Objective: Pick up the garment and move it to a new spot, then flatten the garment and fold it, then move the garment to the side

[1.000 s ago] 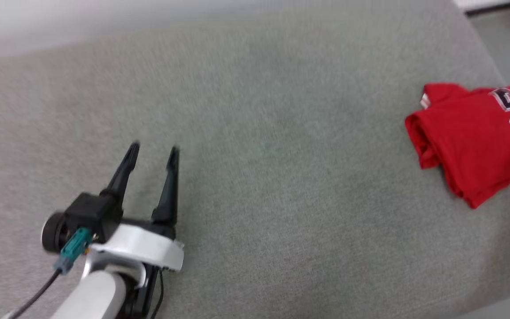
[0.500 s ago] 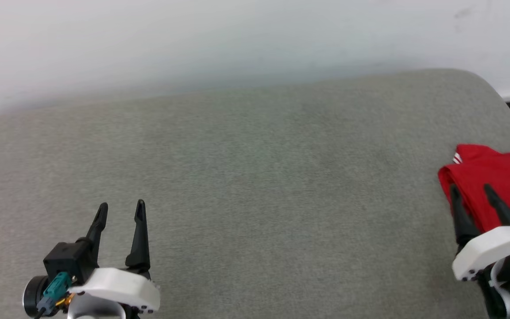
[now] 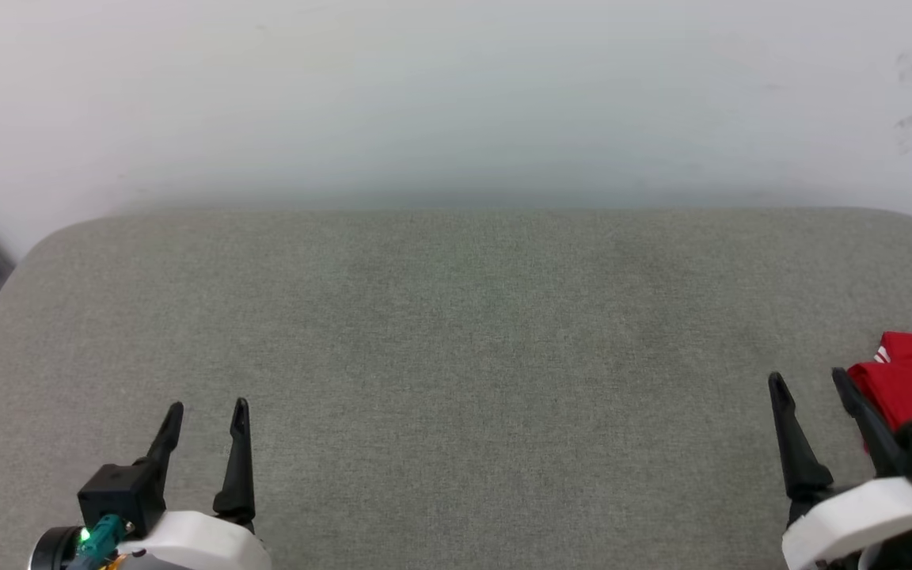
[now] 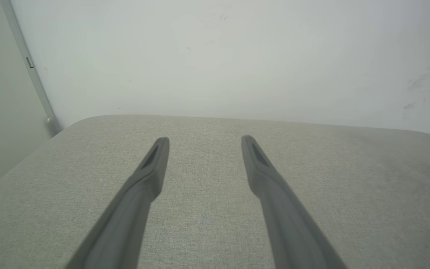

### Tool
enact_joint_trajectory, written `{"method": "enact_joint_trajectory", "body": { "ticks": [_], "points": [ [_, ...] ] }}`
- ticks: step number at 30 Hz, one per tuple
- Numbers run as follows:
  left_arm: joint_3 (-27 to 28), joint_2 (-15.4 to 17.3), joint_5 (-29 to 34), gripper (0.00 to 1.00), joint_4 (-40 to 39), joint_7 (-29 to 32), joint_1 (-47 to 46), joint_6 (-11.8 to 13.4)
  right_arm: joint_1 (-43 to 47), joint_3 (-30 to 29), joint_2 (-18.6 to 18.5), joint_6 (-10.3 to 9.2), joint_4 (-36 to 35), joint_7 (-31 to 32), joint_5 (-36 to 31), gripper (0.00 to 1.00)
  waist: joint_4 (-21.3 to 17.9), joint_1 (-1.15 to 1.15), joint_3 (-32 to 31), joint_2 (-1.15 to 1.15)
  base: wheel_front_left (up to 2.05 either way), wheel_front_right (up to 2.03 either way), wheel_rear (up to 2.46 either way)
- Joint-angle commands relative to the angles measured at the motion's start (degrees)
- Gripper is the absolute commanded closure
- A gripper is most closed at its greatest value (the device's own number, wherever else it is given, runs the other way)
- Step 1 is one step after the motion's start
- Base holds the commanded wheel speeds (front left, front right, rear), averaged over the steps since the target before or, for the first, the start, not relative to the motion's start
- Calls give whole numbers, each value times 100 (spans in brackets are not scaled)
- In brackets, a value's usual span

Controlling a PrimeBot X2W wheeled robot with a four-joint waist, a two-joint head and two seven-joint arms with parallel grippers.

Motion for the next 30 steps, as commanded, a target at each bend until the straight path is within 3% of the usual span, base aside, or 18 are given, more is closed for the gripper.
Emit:
{"method": "enact_joint_trajectory", "body": {
  "ticks": [1,12,29,30],
  "points": [
    [-14,-10,28,0,13,-38,93,-33,109,-25,28,-2,-48,18,-23,0,3,1,-31,0,0,0,0],
    [-81,-68,7,0,260,-80,37,-142,757,-19,232,-2,-714,375,-144,0,-23,1,-140,0,0,0,0],
    [-94,-55,-55,0,371,-94,-17,-191,721,105,255,-2,-676,358,-120,0,-100,1,-113,0,0,0,0],
    [-86,-63,-40,100,371,-67,36,-188,696,100,237,0,-683,371,-153,100,-101,1,-112,0,0,0,0]
  ]
}}
